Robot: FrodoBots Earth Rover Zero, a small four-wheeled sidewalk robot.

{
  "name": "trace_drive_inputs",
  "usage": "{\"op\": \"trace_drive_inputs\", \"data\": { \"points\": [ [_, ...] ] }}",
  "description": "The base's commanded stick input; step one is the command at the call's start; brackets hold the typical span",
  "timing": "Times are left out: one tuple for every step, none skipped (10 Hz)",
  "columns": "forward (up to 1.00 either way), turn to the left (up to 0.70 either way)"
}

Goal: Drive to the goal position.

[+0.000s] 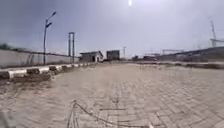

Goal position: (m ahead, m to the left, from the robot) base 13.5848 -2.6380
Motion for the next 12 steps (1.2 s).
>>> {"op": "trace_drive_inputs", "data": {
  "points": [
    [1.0,0.0],
    [1.0,0.0],
    [1.0,0.0],
    [1.0,0.0],
    [1.0,-0.1],
    [1.0,-0.36],
    [1.0,-0.34],
    [1.0,-0.14],
    [1.0,0.0],
    [1.0,0.0],
    [1.0,0.0],
    [1.0,0.0]
  ]
}}
